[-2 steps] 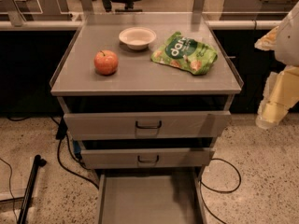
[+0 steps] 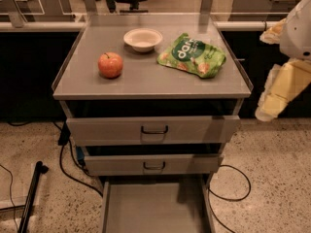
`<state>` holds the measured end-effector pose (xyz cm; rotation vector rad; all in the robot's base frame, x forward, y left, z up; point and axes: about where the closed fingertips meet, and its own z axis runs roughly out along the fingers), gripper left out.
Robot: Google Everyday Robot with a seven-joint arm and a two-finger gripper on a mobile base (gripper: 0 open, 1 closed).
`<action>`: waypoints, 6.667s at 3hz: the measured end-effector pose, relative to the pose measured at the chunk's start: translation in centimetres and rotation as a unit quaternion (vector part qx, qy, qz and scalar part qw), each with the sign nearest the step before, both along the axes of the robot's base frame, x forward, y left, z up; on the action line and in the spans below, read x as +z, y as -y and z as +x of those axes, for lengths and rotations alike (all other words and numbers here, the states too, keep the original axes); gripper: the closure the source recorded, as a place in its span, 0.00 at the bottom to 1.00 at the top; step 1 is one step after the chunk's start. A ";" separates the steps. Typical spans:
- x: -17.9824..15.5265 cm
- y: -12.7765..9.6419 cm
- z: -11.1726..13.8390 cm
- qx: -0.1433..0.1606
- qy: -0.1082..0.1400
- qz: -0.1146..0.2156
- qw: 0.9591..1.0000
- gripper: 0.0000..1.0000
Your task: Place green rice chip bag into bottom drawer
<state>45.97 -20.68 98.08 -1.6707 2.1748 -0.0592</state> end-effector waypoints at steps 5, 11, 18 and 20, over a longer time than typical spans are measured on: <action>2.3 -1.8 12.7 -0.048 0.090 0.086 0.991 0.00; -9.9 -4.8 27.0 -0.107 0.055 0.153 0.981 0.00; -14.2 -4.6 28.7 -0.126 0.028 0.140 0.982 1.00; -13.8 -4.6 28.7 -0.126 0.028 0.140 0.982 1.00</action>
Offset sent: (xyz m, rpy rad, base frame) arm 0.1365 0.0147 0.0410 0.1221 -0.1775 -0.1020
